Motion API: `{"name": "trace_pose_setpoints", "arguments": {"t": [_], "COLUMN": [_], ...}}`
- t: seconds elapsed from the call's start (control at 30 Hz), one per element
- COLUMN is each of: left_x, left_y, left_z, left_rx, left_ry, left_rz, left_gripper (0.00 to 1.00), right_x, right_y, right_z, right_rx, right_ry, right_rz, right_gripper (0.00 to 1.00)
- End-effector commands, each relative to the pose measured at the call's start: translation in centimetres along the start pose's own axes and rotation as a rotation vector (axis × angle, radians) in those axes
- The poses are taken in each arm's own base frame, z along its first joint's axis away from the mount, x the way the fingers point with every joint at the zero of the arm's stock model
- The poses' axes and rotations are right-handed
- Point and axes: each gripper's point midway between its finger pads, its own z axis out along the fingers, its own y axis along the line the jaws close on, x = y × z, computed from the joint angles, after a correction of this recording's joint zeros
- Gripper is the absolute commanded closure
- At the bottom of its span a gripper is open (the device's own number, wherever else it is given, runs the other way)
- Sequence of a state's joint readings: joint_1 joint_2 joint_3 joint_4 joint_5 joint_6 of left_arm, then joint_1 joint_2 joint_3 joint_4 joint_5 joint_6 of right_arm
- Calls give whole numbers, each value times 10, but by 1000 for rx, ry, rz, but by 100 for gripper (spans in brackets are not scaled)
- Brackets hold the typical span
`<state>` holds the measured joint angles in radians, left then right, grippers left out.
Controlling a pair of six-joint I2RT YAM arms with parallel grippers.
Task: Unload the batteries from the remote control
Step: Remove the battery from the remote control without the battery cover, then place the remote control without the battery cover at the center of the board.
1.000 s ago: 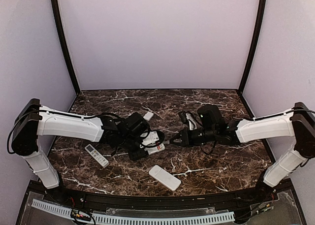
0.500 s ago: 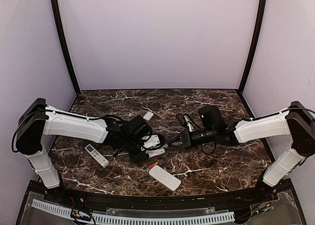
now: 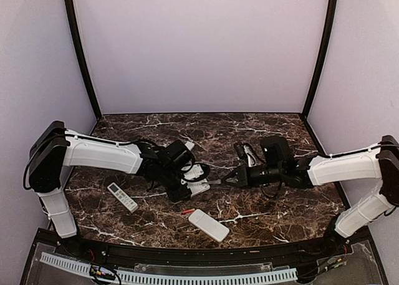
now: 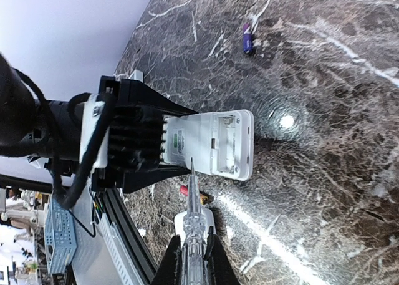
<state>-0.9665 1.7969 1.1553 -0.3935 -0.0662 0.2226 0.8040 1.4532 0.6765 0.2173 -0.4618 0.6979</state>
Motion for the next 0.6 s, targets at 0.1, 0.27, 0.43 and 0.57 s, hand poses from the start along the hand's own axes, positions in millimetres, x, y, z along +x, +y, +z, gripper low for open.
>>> {"name": "trace_pose_setpoints", "arguments": {"t": [0.1, 0.27, 0.43, 0.57], "left_x": [13, 29, 36, 36], "left_y": [22, 31, 42, 50], "left_z": [-11, -14, -5, 1], "left_rx": [94, 134, 132, 99], "left_ry": [47, 67, 83, 96], "left_rz": [-282, -498, -602, -652], "left_gripper": [94, 93, 92, 90], "right_x": [-28, -31, -27, -22], "right_y": [-15, -27, -36, -41], "right_z": [-44, -63, -59, -55], "right_rx": [186, 279, 290, 287], "right_ry": [-213, -272, -269, -264], "right_rz": [24, 39, 59, 79], "right_gripper": [100, 100, 100, 100]}}
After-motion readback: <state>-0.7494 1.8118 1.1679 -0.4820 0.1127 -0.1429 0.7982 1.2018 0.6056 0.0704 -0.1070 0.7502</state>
